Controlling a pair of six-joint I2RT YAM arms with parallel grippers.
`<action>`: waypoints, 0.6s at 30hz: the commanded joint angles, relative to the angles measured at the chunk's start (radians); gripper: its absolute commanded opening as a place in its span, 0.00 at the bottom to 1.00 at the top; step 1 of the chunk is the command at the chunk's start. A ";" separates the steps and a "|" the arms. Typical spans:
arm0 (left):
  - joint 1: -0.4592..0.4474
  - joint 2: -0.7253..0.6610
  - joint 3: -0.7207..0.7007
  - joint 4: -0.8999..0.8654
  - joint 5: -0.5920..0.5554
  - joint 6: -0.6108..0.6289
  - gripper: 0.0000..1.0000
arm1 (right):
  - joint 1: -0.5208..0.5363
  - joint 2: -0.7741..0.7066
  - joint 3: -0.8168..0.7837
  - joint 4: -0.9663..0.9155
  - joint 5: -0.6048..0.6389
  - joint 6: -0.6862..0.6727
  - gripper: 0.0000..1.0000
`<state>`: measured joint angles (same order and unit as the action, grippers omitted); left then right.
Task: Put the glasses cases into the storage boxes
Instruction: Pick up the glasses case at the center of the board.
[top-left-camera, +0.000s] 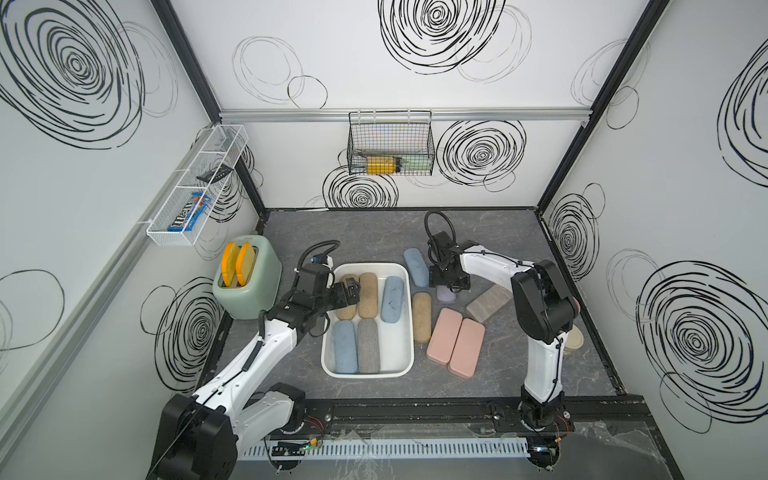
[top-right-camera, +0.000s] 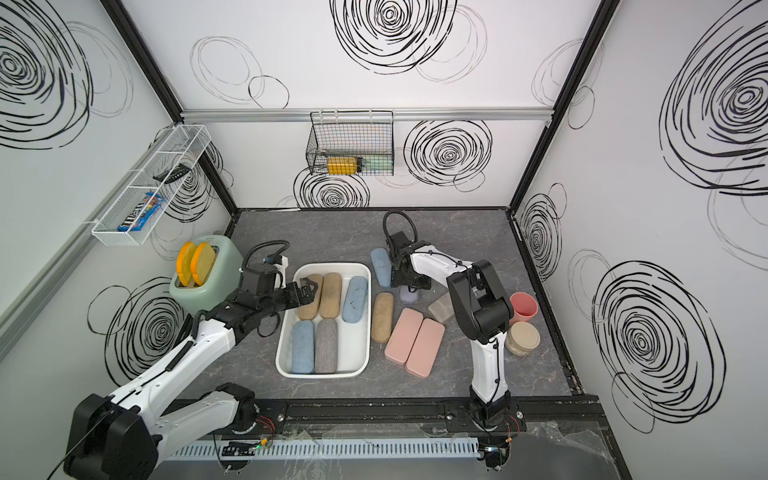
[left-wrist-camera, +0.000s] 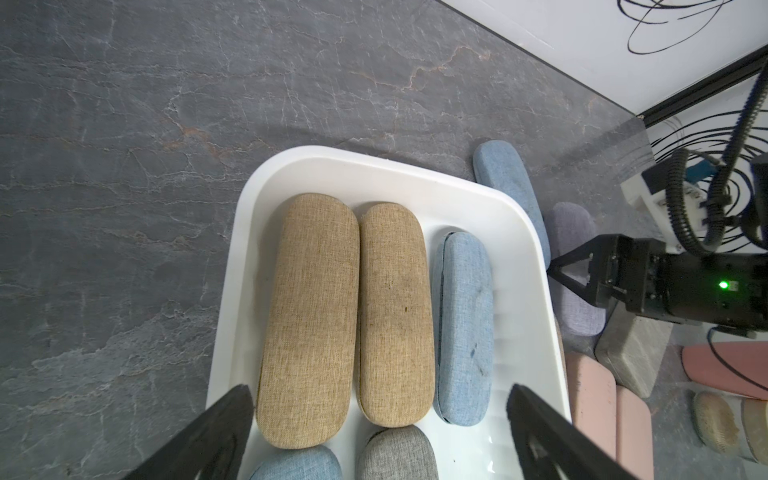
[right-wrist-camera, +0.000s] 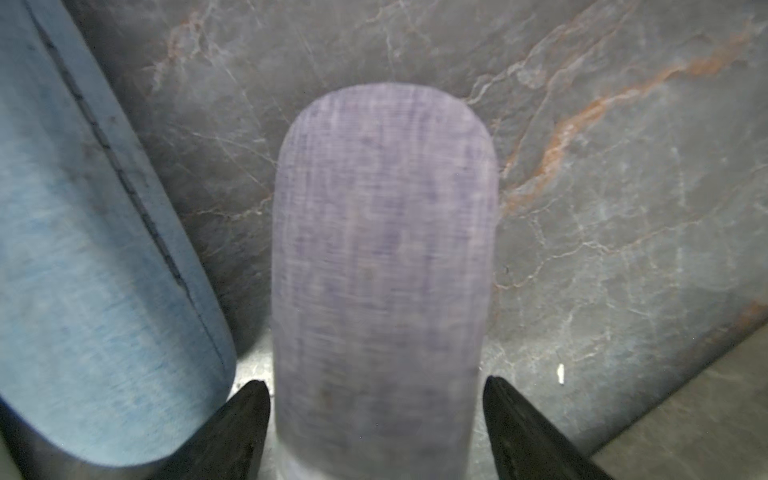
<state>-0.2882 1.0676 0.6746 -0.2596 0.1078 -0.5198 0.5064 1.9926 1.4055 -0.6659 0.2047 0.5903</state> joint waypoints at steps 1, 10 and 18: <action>-0.008 0.003 0.000 0.029 0.001 0.014 0.99 | 0.003 0.013 0.004 0.002 0.030 -0.003 0.86; -0.008 -0.002 0.000 0.029 0.002 0.014 0.99 | 0.002 0.048 0.033 -0.032 0.083 -0.008 0.77; -0.005 0.000 0.002 0.026 0.001 0.014 0.99 | 0.010 -0.019 0.030 -0.054 0.108 0.011 0.61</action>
<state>-0.2882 1.0676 0.6750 -0.2596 0.1078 -0.5194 0.5076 2.0293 1.4185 -0.6724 0.2733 0.5858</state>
